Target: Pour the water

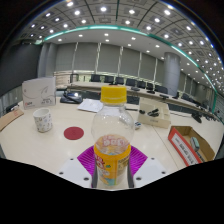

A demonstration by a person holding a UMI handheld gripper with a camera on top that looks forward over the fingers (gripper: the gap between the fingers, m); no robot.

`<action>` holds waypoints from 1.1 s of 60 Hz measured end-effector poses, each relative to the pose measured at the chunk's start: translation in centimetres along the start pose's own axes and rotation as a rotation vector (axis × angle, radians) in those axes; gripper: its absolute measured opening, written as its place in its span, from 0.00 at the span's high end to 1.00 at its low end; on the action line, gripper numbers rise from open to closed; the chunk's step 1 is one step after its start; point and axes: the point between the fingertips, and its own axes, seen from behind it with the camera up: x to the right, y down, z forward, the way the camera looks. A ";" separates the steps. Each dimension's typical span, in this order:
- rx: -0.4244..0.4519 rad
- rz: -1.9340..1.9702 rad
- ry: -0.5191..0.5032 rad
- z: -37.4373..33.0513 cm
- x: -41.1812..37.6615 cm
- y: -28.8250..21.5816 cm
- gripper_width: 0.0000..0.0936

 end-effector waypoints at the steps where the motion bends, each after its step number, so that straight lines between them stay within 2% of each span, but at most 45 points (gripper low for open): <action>1: -0.002 -0.008 0.007 0.1 0.1 -0.3 0.56; 19: 0.044 -0.382 0.226 1.6 -2.9 -12.3 0.56; 30: 0.088 -0.851 0.340 4.1 -9.9 -18.7 0.56; 42: 0.065 -1.374 0.406 8.2 -15.6 -19.4 0.56; 54: 0.050 -1.765 0.511 10.7 -17.5 -19.4 0.56; 66: 0.074 -1.862 0.491 12.0 -19.0 -19.4 0.56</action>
